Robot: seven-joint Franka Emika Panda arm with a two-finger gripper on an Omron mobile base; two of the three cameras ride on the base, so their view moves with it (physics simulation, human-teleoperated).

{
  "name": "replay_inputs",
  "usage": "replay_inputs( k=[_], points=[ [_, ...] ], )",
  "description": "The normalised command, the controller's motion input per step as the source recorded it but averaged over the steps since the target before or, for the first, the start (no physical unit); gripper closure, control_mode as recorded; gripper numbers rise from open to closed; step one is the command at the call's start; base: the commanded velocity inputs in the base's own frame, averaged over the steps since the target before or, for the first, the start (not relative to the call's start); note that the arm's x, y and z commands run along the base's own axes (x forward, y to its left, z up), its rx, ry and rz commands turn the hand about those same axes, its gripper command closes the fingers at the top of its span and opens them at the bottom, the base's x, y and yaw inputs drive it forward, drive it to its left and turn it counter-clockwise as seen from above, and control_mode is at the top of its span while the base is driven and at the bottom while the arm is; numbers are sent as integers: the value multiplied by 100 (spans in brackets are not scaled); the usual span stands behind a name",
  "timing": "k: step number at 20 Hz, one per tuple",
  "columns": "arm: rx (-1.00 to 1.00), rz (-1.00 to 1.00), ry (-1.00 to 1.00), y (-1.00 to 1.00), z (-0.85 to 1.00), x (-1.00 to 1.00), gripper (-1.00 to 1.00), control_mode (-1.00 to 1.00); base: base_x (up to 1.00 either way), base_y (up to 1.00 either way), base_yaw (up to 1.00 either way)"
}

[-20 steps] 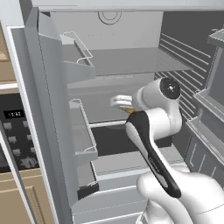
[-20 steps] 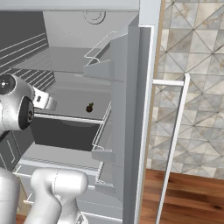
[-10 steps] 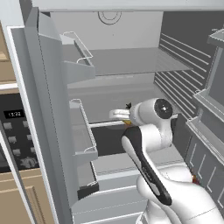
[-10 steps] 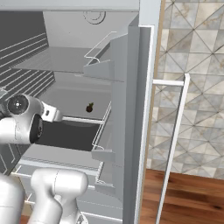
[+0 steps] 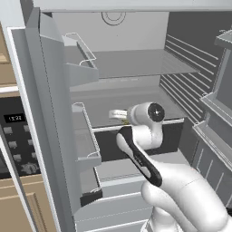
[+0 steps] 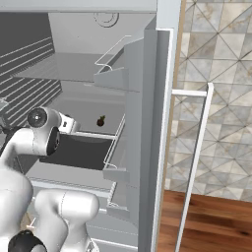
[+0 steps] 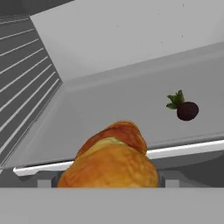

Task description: Move the croissant and beet from the top shelf to the second highest shelf to make space. Then, place the pitcher from the counter on the cleared top shelf.

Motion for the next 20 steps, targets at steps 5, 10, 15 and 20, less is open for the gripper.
replay_inputs(
  k=[5,10,15,20],
  points=[
    [0,-1,0,24,-12,77,100,-100,0,0,0],
    [0,-2,0,5,-43,61,100,-100,0,0,0],
    [0,-1,0,3,-51,66,100,-100,0,0,0],
    [0,-1,0,14,-20,78,-100,-100,0,0,0]
  ],
)
